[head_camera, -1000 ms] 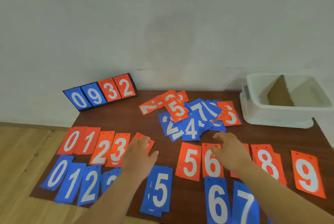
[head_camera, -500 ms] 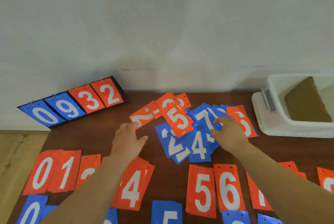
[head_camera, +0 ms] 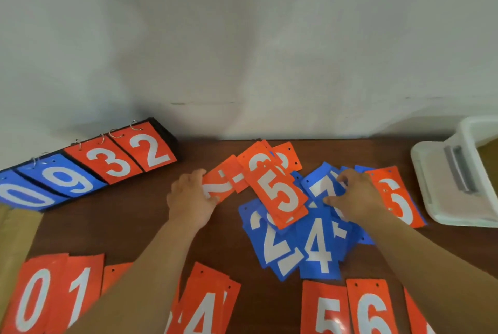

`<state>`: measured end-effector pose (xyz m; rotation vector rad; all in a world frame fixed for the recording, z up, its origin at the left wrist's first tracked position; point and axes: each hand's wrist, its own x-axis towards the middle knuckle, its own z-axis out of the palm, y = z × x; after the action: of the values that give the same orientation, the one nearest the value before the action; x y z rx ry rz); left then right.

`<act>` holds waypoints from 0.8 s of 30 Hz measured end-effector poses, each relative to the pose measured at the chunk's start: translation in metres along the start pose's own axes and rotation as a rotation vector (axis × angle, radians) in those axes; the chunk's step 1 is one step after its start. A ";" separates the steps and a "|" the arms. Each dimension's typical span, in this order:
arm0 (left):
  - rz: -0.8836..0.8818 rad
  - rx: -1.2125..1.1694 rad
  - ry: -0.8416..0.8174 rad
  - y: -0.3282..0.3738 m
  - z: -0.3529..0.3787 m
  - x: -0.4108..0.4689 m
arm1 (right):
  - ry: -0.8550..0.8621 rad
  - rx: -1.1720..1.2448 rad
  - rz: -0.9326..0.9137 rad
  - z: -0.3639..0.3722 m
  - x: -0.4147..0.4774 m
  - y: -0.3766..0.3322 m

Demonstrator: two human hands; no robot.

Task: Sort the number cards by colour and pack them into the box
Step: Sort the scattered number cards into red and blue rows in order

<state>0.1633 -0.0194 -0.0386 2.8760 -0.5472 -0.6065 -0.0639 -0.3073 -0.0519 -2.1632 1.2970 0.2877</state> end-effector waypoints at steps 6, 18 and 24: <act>-0.068 -0.170 -0.054 0.004 -0.004 -0.007 | -0.029 0.050 -0.052 0.000 -0.003 -0.005; -0.167 -0.691 0.188 -0.003 -0.024 -0.113 | 0.346 0.384 -0.108 -0.058 -0.081 -0.007; -0.095 -0.820 0.176 0.035 -0.051 -0.202 | 0.246 0.510 -0.190 -0.088 -0.136 0.009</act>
<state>0.0011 0.0294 0.0877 2.1459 -0.0868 -0.4406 -0.1500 -0.2632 0.0779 -1.8935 1.1262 -0.3620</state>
